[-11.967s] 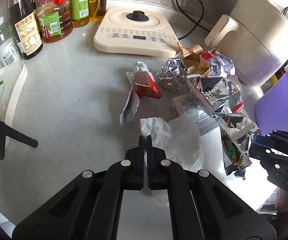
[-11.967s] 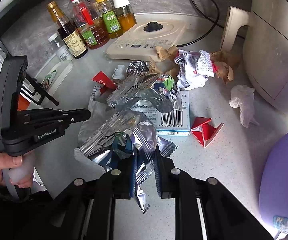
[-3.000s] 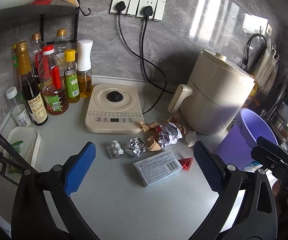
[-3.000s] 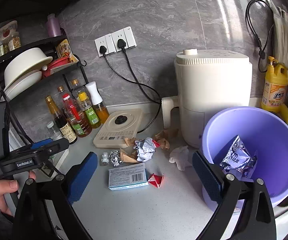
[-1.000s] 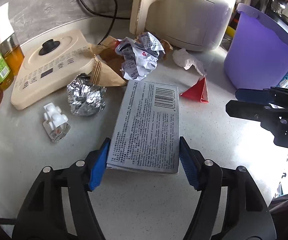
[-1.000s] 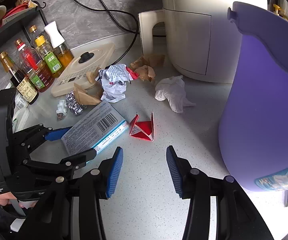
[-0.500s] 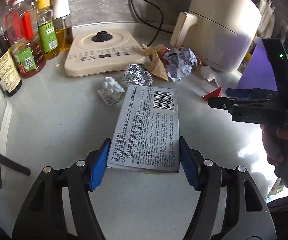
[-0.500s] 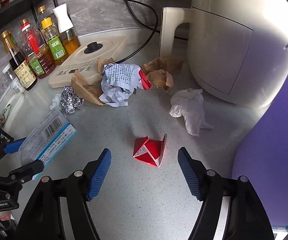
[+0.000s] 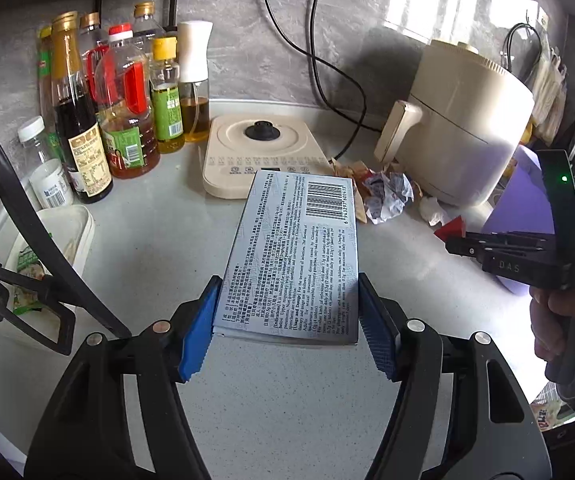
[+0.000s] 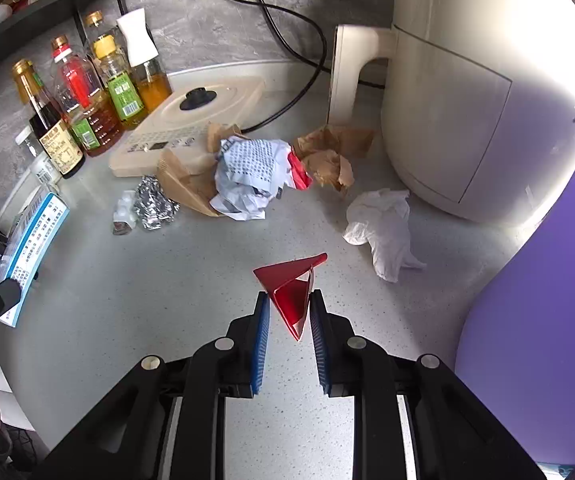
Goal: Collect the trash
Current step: 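Carry the box and red paper over the purple bucket with both grippers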
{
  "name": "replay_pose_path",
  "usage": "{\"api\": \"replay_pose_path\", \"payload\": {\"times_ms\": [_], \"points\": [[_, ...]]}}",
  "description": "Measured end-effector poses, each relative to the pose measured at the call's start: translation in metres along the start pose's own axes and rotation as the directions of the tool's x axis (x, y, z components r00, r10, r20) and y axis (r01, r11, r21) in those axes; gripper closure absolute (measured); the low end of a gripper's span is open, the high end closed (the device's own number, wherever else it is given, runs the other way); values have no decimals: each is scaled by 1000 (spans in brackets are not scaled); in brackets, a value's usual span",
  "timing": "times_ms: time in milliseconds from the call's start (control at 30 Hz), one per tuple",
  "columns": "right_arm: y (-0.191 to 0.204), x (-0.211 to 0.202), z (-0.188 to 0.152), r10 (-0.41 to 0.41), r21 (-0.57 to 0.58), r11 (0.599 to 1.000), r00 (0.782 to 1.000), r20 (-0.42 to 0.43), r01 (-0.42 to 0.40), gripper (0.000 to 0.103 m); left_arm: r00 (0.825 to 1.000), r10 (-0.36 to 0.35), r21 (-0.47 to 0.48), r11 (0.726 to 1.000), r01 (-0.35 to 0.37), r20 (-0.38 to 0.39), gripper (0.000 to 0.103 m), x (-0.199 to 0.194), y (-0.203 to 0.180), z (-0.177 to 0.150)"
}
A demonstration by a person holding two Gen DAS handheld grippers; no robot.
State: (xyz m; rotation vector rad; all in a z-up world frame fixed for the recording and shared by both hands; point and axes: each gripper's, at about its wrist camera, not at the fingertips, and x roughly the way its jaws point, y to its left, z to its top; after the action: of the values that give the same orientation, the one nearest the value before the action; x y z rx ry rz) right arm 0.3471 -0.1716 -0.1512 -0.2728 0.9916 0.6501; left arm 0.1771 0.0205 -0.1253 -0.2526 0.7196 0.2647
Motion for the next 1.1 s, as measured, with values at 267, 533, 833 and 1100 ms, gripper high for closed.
{"api": "replay_pose_path", "payload": {"times_ms": [267, 533, 833, 1100], "points": [[9, -65, 17, 65, -16, 998, 989, 133, -63, 82, 997, 1, -25, 1000, 1, 76, 37, -31, -6, 21], [10, -132, 31, 99, -41, 995, 958, 270, -91, 82, 988, -20, -28, 999, 24, 150, 37, -57, -21, 45], [-14, -184, 36, 36, -2, 999, 927, 372, -38, 82, 972, -105, 15, 994, 104, 209, 37, -68, -49, 65], [-62, -214, 22, -91, 127, 991, 904, 419, 41, 82, 960, -208, 112, 975, 190, 189, 37, -57, -91, 84]]}}
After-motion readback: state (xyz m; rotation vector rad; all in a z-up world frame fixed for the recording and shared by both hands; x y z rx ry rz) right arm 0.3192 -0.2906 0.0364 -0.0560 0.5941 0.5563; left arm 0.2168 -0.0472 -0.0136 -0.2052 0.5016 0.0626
